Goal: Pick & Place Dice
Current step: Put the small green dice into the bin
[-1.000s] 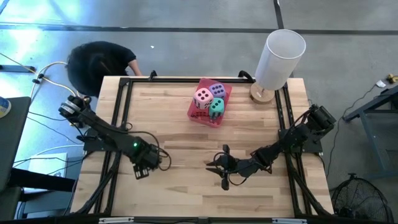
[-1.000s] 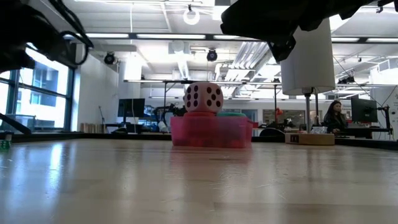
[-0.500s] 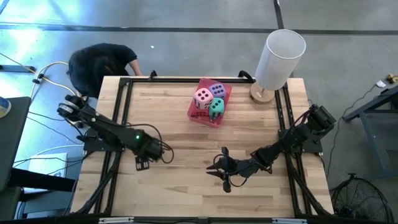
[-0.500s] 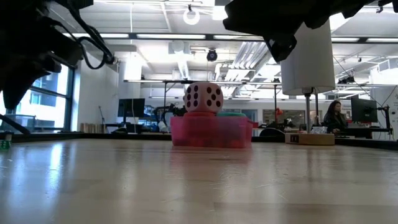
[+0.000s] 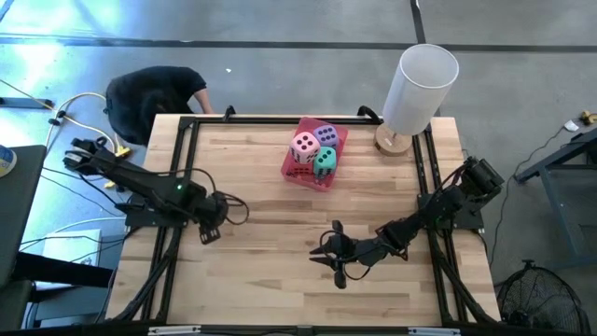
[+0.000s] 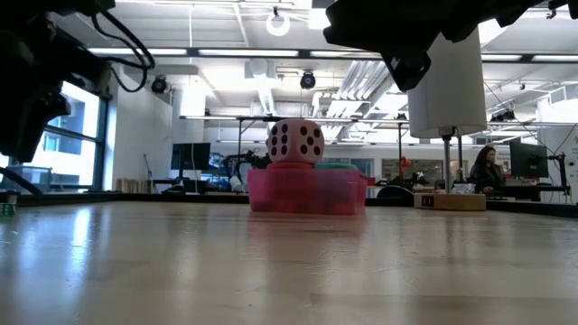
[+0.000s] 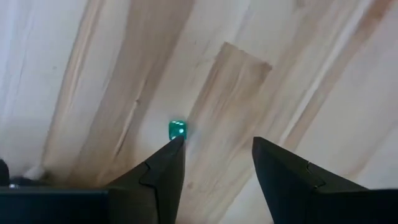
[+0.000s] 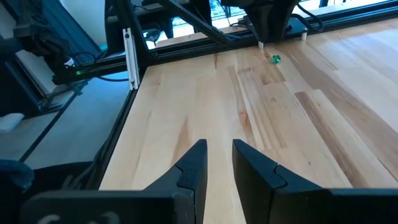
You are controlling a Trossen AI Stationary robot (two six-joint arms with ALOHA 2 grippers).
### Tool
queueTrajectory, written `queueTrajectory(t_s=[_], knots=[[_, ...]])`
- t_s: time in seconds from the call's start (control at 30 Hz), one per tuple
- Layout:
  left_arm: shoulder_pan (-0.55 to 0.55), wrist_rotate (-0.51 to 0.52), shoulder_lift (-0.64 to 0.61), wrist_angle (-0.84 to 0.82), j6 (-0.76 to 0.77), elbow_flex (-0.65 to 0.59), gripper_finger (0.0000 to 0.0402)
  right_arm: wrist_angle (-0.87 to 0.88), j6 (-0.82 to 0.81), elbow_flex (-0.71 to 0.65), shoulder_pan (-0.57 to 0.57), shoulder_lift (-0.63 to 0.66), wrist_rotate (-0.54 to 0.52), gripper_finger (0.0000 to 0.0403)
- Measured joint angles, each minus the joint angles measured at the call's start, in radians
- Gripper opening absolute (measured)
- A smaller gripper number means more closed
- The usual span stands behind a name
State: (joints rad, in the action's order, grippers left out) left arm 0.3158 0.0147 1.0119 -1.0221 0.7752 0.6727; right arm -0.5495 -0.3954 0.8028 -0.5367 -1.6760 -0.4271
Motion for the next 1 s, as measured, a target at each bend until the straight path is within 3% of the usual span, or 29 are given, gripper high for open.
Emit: queueTrajectory(t_s=[0.13, 0.67, 1.0], knots=[[-0.031, -0.003, 0.010, -0.006, 0.084, -0.001, 0.0179, -0.003, 0.000, 0.000, 0.001, 0.000, -0.014, 0.0065], [-0.071, 0.017, 0.145, -0.006, -0.162, -0.002, 0.0179, 0.007, 0.007, 0.000, 0.002, 0.000, -0.015, 0.0065], [-0.083, 0.024, 0.145, -0.005, 0.008, -0.045, 0.0179, 0.020, 0.007, 0.000, 0.002, 0.000, -0.009, 0.0065]])
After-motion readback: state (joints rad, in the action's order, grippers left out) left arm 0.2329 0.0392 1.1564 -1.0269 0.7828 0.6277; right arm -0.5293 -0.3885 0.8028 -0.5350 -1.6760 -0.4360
